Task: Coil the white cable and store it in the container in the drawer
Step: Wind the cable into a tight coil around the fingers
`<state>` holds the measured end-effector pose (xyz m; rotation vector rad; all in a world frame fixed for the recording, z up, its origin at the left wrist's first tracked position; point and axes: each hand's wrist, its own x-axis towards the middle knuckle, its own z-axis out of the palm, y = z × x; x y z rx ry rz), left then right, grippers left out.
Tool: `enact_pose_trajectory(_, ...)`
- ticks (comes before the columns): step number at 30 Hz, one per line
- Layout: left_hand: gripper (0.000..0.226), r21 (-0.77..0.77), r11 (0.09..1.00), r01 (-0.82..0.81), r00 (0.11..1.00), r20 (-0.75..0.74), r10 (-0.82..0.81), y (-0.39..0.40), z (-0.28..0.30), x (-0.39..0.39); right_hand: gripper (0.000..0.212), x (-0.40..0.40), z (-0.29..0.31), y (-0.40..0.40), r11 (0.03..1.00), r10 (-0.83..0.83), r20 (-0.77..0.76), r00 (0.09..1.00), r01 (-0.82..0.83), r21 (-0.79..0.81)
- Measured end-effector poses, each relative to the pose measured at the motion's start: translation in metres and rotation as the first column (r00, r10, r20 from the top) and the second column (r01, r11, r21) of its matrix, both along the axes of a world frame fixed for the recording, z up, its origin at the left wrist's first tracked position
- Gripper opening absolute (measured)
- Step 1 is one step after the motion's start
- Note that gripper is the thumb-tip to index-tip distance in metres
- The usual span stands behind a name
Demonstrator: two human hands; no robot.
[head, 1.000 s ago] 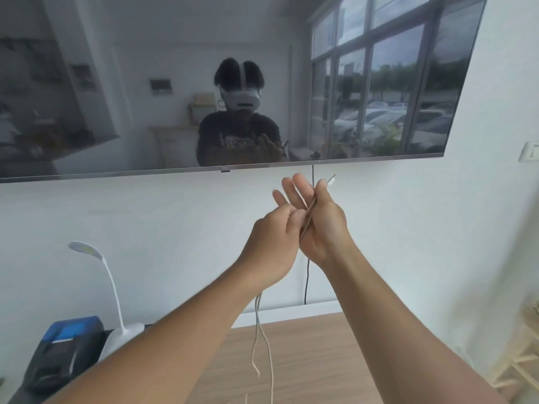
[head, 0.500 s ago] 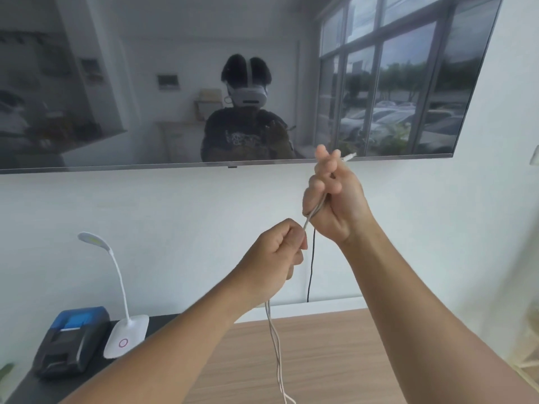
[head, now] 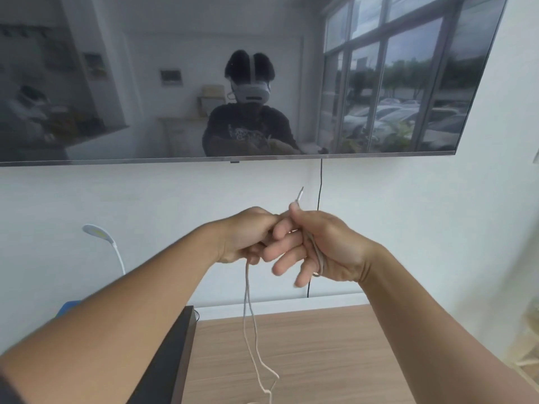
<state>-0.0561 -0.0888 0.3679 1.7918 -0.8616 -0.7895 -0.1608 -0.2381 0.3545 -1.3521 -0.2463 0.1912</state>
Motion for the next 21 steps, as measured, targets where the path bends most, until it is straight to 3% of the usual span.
enact_pose_trajectory(4,0.050,0.138,0.979,-0.151,0.965,0.234,0.116,-0.008,0.020,0.006,0.065,0.007,-0.011,-0.007,0.993,-0.102,-0.018,0.995,0.101,-0.060)
enact_pose_trajectory(8,0.044,0.089,0.950,-0.298,0.884,0.401,0.240,-0.016,0.043,0.006,0.065,0.016,-0.028,-0.011,0.975,-0.221,-0.068,0.973,0.219,-0.032)
enact_pose_trajectory(15,0.039,-0.009,0.991,-0.131,0.863,0.492,0.119,-0.028,0.028,-0.016,0.051,0.028,-0.041,-0.016,0.896,-0.304,-0.058,0.951,0.306,0.323)
enact_pose_trajectory(21,0.034,-0.167,0.976,-0.141,0.841,0.500,0.207,-0.025,-0.017,-0.024,0.055,0.033,-0.026,-0.021,0.780,-0.320,-0.017,0.947,0.273,0.564)
